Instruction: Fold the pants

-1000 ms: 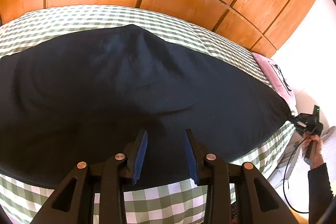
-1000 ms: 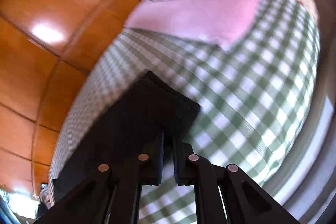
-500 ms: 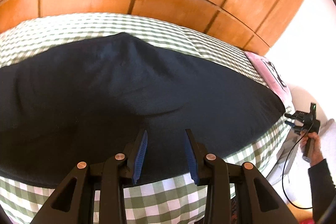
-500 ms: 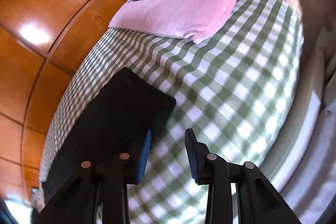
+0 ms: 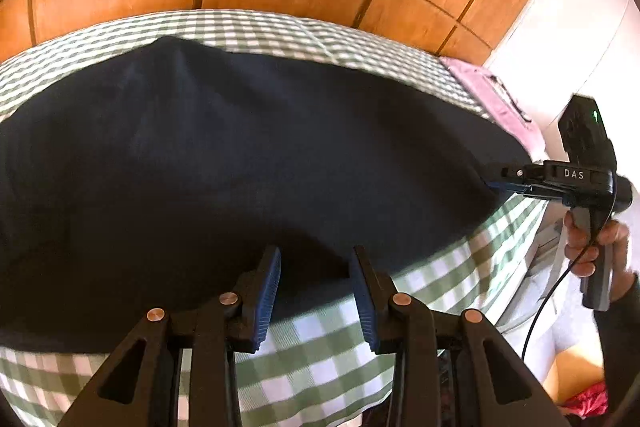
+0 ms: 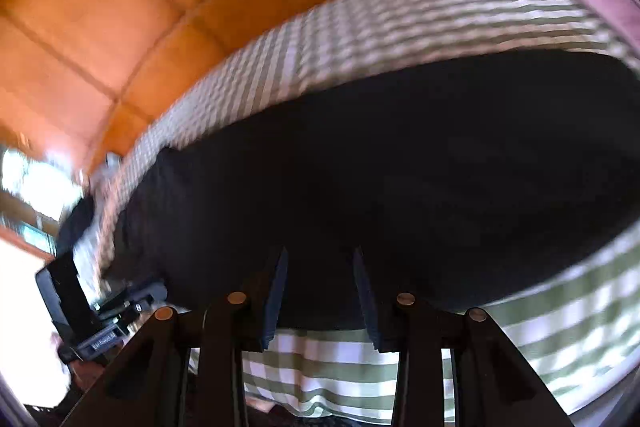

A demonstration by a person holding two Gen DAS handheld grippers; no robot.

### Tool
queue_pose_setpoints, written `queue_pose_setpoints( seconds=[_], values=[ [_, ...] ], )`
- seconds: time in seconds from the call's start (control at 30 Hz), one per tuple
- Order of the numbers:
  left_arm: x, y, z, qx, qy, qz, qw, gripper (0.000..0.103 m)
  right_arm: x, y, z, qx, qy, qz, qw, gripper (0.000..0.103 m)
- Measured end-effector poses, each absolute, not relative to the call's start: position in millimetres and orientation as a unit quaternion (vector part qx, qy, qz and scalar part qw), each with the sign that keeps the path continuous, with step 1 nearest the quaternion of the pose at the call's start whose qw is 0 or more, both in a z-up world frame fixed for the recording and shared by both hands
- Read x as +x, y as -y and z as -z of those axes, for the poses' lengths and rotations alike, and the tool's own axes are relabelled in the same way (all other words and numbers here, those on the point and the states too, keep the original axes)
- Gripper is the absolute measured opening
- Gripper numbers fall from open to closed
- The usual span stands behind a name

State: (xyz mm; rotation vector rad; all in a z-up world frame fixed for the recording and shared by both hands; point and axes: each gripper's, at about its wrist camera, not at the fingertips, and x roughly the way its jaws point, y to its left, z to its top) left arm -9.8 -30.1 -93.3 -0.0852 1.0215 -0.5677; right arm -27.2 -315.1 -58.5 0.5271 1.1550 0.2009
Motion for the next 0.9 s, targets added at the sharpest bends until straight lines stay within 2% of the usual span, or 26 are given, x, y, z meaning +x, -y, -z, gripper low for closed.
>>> queue_pose_setpoints(
  seconds=[0.17,0.33,0.43,0.6,0.77,0.9],
  values=[
    [-20.8,18.8,95.9,-0.061,-0.473,0.27,0.837,0.035,-49.7,292.9,65.7,0.167,-0.561,-0.098,0.805,0.035],
    [-12.1,-9.3,76.2,-0.078,-0.447,0.235,0.859,0.035,-55.0,275.5,61.7,0.102,-0.573,-0.101,0.807,0.035],
    [-10.9,-38.4,63.3,-0.089,-0.418,0.197,0.882,0.034,-38.2,270.4,36.3,0.147,-0.551,-0.135,0.81,0.036],
    [3.6,-67.8,67.9,-0.103,-0.423,0.157,0.887,0.034,7.1,232.3,9.4,0.212,-0.502,-0.249,0.8,0.036],
    [6.5,-79.2,81.7,-0.097,-0.435,0.145,0.884,0.034,71.5,170.6,14.1,0.249,-0.503,-0.342,0.753,0.036],
    [7.5,-84.4,97.1,-0.099,-0.452,0.137,0.876,0.034,139.3,149.3,40.1,0.264,-0.537,-0.361,0.715,0.037]
  ],
)
